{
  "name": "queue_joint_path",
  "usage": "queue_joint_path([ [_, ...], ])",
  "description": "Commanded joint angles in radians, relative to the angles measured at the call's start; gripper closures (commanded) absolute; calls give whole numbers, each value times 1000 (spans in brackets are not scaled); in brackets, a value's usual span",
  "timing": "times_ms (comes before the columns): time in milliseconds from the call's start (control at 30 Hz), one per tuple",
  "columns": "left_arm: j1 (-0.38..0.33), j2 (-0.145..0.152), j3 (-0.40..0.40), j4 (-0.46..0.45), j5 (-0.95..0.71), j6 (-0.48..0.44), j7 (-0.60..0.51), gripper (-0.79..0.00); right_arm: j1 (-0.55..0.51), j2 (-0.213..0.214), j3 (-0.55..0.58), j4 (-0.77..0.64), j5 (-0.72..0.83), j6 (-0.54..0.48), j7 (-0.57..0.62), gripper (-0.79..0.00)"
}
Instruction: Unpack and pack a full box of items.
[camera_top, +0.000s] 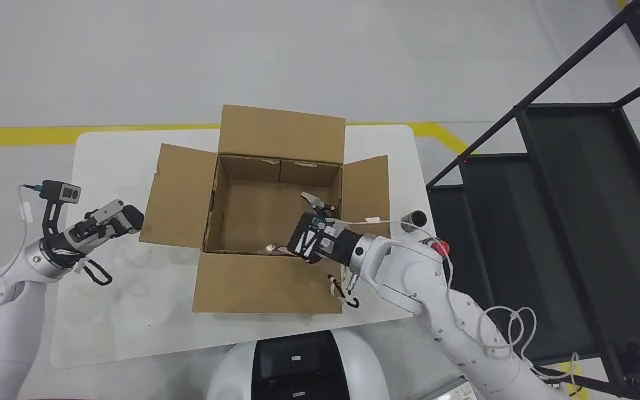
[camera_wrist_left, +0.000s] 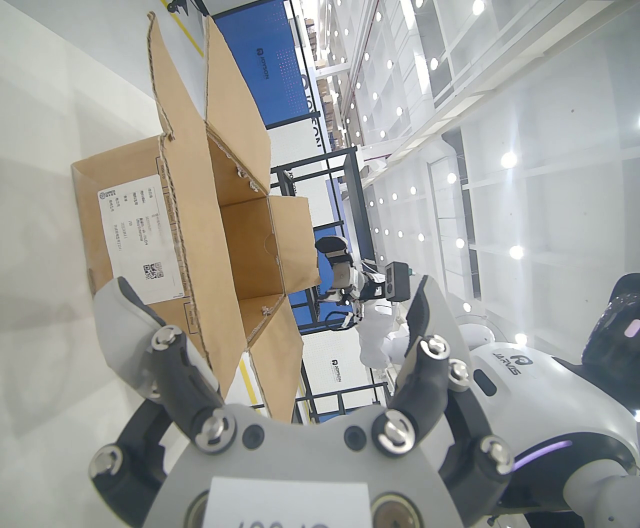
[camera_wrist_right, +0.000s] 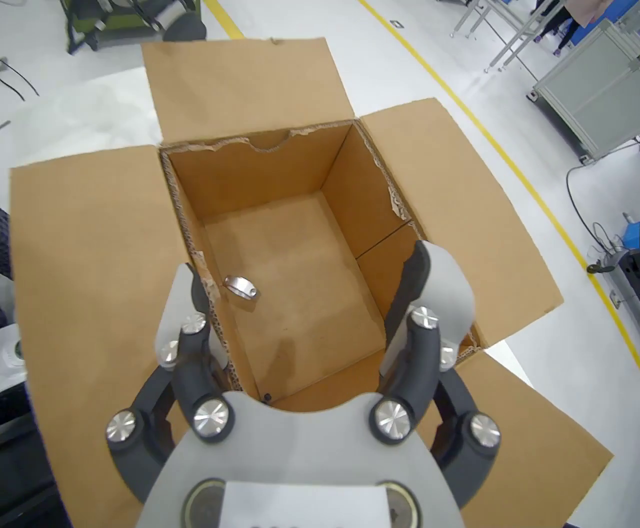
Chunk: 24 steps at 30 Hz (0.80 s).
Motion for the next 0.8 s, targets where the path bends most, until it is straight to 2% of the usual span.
queue_joint_path([
  [0, 0, 0, 0, 0, 0, 0, 0, -785, -45, 11, 46, -37, 25, -54, -21, -785],
  [233, 0, 0, 0, 0, 0, 0, 0, -785, -232, 48, 249, -167, 97, -193, -83, -785],
  [400, 0, 0, 0, 0, 0, 0, 0, -785, -385, 65, 405, -223, 111, -211, -158, -785],
  [600, 0, 0, 0, 0, 0, 0, 0, -785, -561, 71, 577, -206, 167, -207, -383, -785],
  [667, 0, 0, 0, 0, 0, 0, 0, -785, -600, 71, 612, -193, 174, -203, -444, -785],
  [767, 0, 0, 0, 0, 0, 0, 0, -785, -600, 71, 612, -193, 174, -203, -444, -785],
])
